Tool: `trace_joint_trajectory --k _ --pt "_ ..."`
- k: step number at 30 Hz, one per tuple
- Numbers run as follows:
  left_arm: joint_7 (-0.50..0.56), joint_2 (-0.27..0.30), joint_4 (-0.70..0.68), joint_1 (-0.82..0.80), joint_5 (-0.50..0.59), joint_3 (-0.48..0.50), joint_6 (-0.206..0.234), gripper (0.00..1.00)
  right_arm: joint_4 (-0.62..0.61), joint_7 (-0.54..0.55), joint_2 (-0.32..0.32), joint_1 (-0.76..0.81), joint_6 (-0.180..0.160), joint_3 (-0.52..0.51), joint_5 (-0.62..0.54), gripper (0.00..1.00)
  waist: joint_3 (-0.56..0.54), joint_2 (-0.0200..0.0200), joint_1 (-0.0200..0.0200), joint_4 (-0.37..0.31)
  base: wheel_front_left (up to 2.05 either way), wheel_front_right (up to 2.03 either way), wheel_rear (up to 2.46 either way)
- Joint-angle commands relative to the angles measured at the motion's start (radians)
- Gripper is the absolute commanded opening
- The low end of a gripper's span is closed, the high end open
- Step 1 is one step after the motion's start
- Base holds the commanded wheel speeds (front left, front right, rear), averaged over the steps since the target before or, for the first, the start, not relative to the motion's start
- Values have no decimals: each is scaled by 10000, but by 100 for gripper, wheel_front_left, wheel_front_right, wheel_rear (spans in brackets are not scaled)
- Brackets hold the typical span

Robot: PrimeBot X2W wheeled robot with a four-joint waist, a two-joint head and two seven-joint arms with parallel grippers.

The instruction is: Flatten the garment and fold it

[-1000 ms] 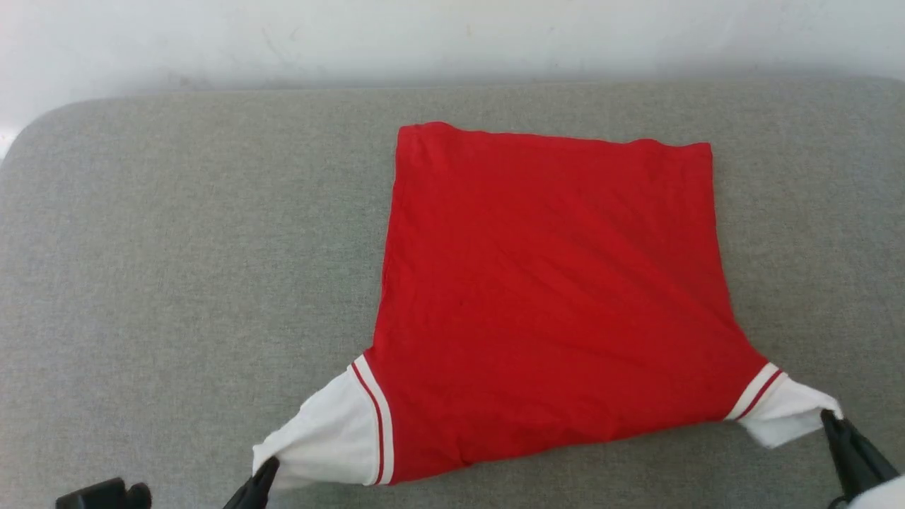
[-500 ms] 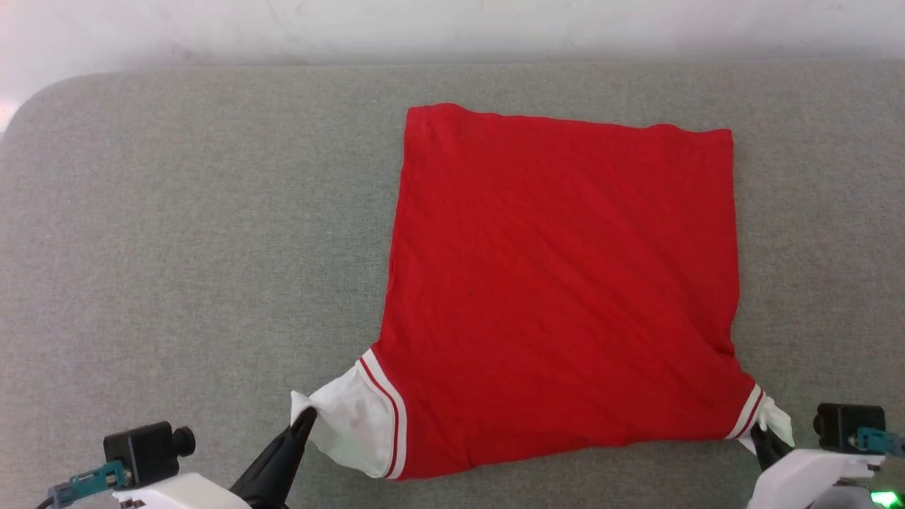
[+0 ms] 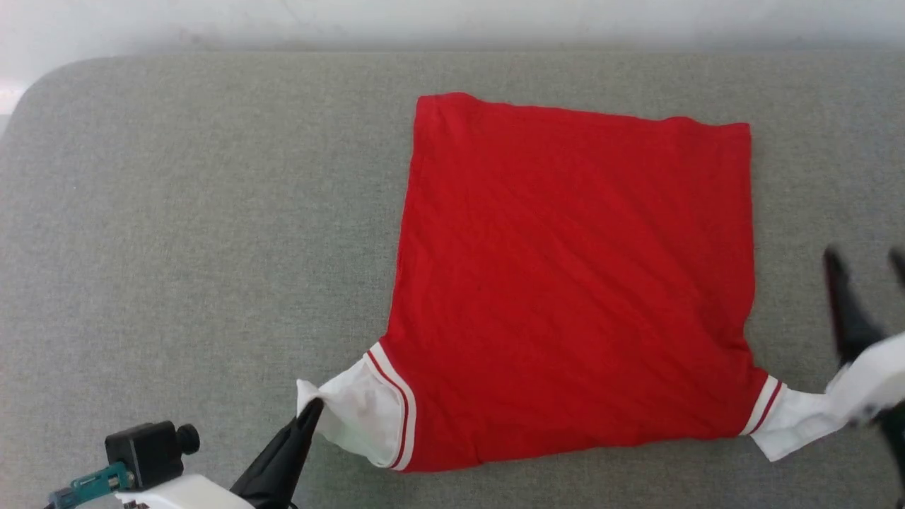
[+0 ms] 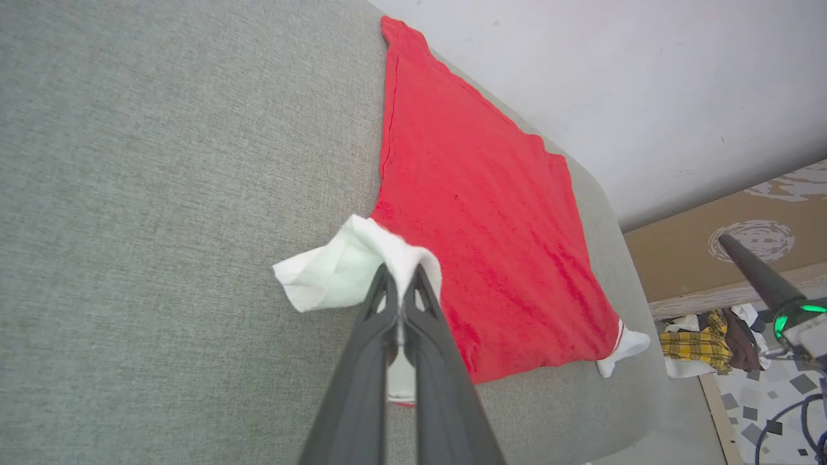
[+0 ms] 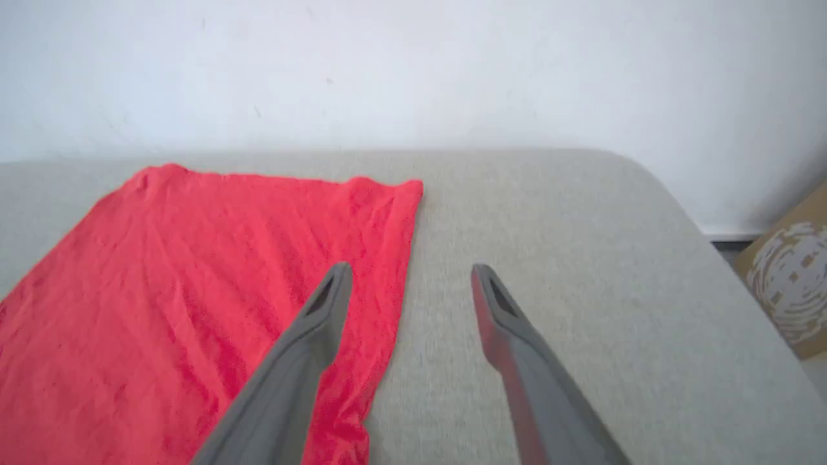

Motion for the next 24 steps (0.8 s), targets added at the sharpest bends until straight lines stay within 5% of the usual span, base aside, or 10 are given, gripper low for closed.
trace_joint_trajectory --k 1,6,15,24 --pt "-97 -36 -97 -63 84 -23 -92 0 -420 287 -174 -607 52 31 0 100 248 0 -1 133 0 0 0" --pt "-205 -74 -205 -320 99 -142 -247 0 -662 1363 -723 -2969 52 193 -2 100 945 0 -1 383 0 0 0" --pt "-359 -106 -166 -1274 46 -365 -630 0 2325 2322 -1913 -7113 52 666 -290 100 2705 0 -1 770 0 0 0" --pt "-436 -69 76 -2054 -7 -555 -866 0 5086 3499 -1291 -8545 52 -350 -1506 100 3664 0 -1 1082 0 0 0"
